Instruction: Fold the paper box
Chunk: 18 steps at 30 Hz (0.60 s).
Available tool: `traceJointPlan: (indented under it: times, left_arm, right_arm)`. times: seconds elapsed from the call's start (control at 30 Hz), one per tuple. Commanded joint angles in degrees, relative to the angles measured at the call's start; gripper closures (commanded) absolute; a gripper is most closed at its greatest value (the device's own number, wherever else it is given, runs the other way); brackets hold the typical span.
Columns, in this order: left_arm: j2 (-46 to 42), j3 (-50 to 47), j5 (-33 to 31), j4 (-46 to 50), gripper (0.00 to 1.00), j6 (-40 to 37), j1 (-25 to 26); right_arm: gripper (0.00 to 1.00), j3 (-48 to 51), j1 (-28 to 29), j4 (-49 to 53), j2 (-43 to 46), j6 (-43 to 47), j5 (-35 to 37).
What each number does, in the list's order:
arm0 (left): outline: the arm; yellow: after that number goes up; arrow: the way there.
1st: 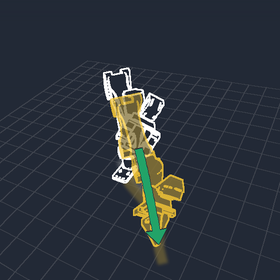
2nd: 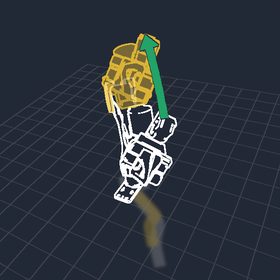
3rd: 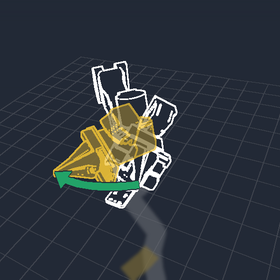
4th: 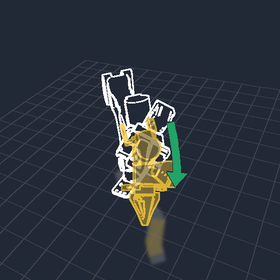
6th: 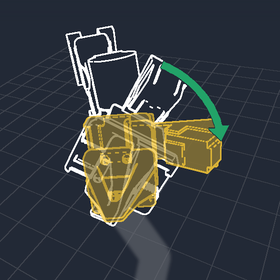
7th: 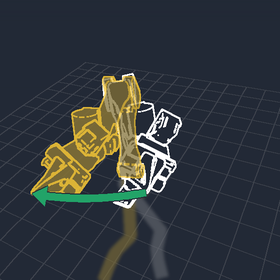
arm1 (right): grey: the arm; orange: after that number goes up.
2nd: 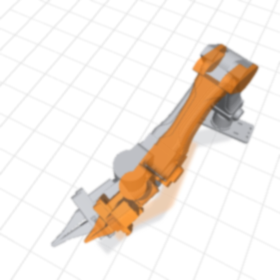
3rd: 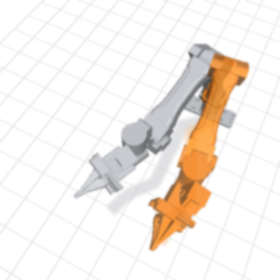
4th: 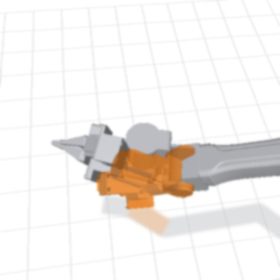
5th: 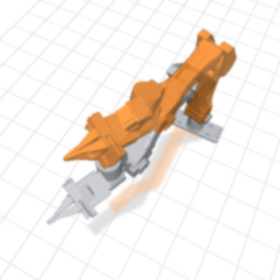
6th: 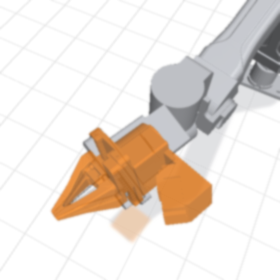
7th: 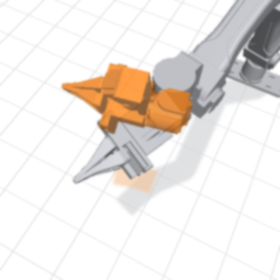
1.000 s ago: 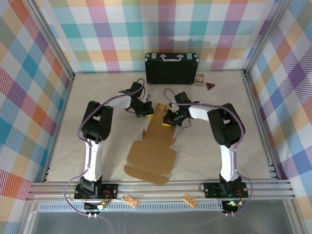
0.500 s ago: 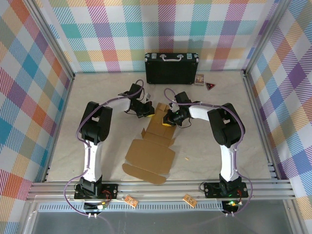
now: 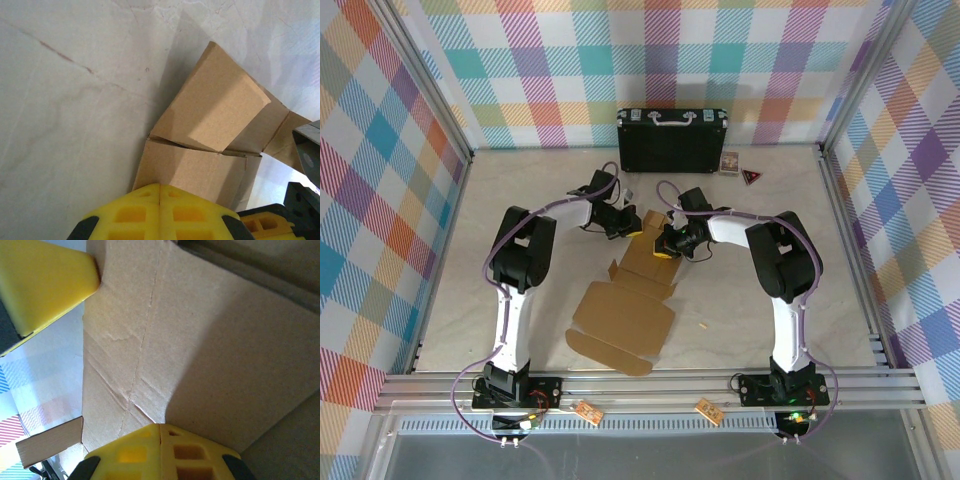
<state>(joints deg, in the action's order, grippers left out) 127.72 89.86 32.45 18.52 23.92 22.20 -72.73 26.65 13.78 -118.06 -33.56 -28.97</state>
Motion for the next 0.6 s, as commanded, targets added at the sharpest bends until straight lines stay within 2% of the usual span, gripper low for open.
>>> traceJointPlan:
  times: [0.0,0.2,0.3,0.4,0.5,0.57]
  left_arm:
    - [5.3,0.4,-10.9,9.5,1.0,-2.7,1.7]
    - [4.8,-2.0,-13.3,10.8,1.0,-3.2,2.0]
    - [-0.3,-4.6,-10.0,8.0,1.0,-2.2,1.8]
    - [-7.6,-4.3,-8.9,8.4,0.99,-1.7,1.5]
    - [-13.7,-1.9,-9.7,11.9,0.78,-2.7,1.1]
    - [-17.2,-1.8,-10.8,12.9,0.66,-2.7,0.4]
  right_arm:
    - [0.97,1.2,0.5,5.9,-3.8,1.3,5.9]
    - [0.97,1.2,0.8,6.1,-3.3,1.6,7.0]
    - [0.96,-0.1,0.9,7.3,-2.0,2.6,8.1]
    - [0.89,-0.2,0.9,5.6,2.9,3.4,7.7]
    - [0.77,-0.7,0.9,6.8,10.3,5.1,5.3]
    - [0.66,-0.7,0.9,9.1,16.0,6.2,6.7]
